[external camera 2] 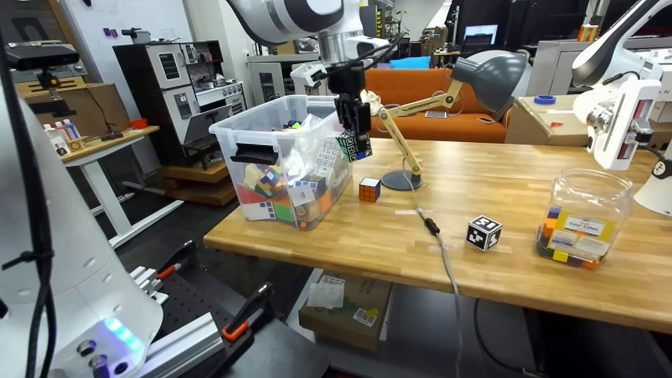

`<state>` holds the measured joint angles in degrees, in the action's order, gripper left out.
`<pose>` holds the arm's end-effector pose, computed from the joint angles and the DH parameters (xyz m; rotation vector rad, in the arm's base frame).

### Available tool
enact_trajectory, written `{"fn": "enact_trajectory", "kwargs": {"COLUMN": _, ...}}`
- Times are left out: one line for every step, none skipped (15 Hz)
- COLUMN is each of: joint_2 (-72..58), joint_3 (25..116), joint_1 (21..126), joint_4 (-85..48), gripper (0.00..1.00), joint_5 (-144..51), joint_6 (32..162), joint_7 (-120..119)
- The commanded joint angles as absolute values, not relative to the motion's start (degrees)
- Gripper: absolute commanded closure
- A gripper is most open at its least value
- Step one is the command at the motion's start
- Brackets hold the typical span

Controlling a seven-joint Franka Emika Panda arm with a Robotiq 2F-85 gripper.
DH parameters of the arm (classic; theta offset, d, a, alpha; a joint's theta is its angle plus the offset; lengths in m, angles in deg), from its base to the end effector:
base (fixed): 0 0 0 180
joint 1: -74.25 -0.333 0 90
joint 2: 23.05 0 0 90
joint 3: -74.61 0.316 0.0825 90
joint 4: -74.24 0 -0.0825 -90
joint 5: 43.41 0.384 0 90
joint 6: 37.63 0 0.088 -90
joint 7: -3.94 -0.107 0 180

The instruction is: Pick a cube from the jar and place it on the table then turn off the lamp

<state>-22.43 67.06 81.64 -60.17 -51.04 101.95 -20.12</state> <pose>0.4945 -0.1323 0.3351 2.9250 -0.8770 0.1320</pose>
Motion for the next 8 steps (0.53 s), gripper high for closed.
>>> {"fn": "enact_trajectory", "kwargs": {"joint_2": -13.8, "joint_3": 66.3, "joint_1": 82.3, "joint_4": -51.6, "gripper": 0.63, "joint_5": -44.5, "joint_6": 101.6, "joint_7": -15.0}}
{"fn": "enact_trajectory", "kwargs": {"joint_2": -11.4, "joint_3": 66.3, "joint_1": 82.5, "joint_4": -49.1, "gripper": 0.63, "joint_5": -42.0, "joint_6": 100.9, "joint_7": -13.4}}
{"fn": "enact_trajectory", "kwargs": {"joint_2": -8.7, "joint_3": 66.4, "joint_1": 82.8, "joint_4": -46.7, "gripper": 0.63, "joint_5": -39.6, "joint_6": 100.2, "joint_7": -11.8}}
{"fn": "enact_trajectory", "kwargs": {"joint_2": -6.5, "joint_3": 66.7, "joint_1": 83.2, "joint_4": -44.5, "gripper": 0.63, "joint_5": -37.2, "joint_6": 99.5, "joint_7": -10.3}}
{"fn": "enact_trajectory", "kwargs": {"joint_2": -4.1, "joint_3": 66.8, "joint_1": 83.4, "joint_4": -42.5, "gripper": 0.63, "joint_5": -35.9, "joint_6": 98.9, "joint_7": -9.6}}
{"fn": "enact_trajectory", "kwargs": {"joint_2": -2.0, "joint_3": 66.7, "joint_1": 83.3, "joint_4": -40.8, "gripper": 0.63, "joint_5": -35.4, "joint_6": 98.5, "joint_7": -9.4}}
{"fn": "enact_trajectory", "kwargs": {"joint_2": 0.0, "joint_3": 66.7, "joint_1": 83.4, "joint_4": -39.2, "gripper": 0.63, "joint_5": -34.9, "joint_6": 98.0, "joint_7": -9.1}}
{"fn": "enact_trajectory", "kwargs": {"joint_2": 1.7, "joint_3": 66.5, "joint_1": 83.3, "joint_4": -37.8, "gripper": 0.63, "joint_5": -35.1, "joint_6": 97.5, "joint_7": -9.4}}
